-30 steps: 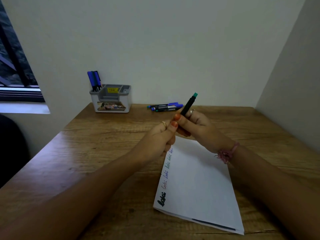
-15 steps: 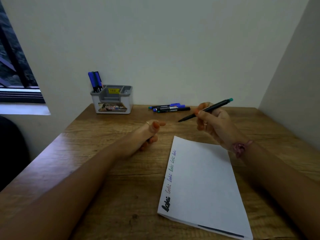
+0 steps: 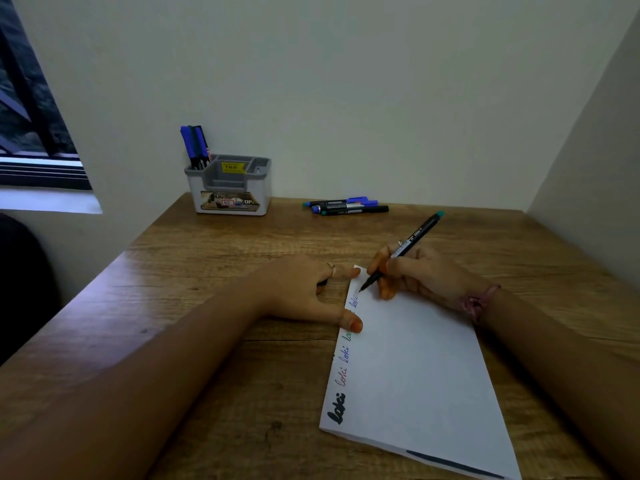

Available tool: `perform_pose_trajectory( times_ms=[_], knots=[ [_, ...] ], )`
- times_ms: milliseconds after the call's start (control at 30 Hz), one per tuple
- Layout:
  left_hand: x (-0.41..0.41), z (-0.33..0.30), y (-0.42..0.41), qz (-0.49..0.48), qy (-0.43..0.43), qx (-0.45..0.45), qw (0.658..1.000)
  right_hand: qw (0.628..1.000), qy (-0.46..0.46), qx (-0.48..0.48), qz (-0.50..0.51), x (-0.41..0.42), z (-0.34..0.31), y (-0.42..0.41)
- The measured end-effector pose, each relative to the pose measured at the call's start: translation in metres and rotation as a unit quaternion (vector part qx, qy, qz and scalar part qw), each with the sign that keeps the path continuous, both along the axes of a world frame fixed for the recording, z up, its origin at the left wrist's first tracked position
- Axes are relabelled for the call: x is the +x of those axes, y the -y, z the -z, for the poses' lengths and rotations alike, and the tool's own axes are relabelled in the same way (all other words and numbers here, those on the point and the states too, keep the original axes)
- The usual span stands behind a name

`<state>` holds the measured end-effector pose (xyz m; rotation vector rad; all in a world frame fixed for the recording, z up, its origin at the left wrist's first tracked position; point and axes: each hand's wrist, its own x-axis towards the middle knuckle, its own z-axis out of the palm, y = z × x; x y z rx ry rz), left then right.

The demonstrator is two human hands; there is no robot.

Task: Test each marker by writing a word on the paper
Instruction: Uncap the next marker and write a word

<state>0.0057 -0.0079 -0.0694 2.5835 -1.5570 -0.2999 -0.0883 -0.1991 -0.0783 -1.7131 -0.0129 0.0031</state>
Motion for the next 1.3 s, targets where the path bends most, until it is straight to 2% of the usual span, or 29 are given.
perform_pose_trajectory(
  times_ms=[167, 400, 700, 1133, 1300],
  knots=[
    [-0.002, -0.004, 0.001, 0.009, -0.002, 0.02, 1.0, 0.995, 0.009, -0.101, -0.011, -0.002, -0.002, -0.003],
    [-0.001, -0.004, 0.001, 0.026, -0.022, 0.03, 0.999, 0.982, 0.142, -0.11, 0.06, 0.009, -0.012, -0.012],
    [-0.003, -0.003, 0.0, 0.015, -0.01, 0.015, 1.0, 0.986, 0.077, -0.148, 0.011, 0.02, 0.007, -0.011],
    [0.004, 0.0, 0.004, 0.016, -0.058, 0.015, 0.998, 0.981, 0.092, -0.168, -0.004, 0.019, 0.013, -0.01],
    [0.005, 0.001, 0.004, 0.009, -0.05, 0.012, 0.999, 0.979, 0.094, -0.179, -0.015, 0.02, 0.014, -0.01]
  ],
)
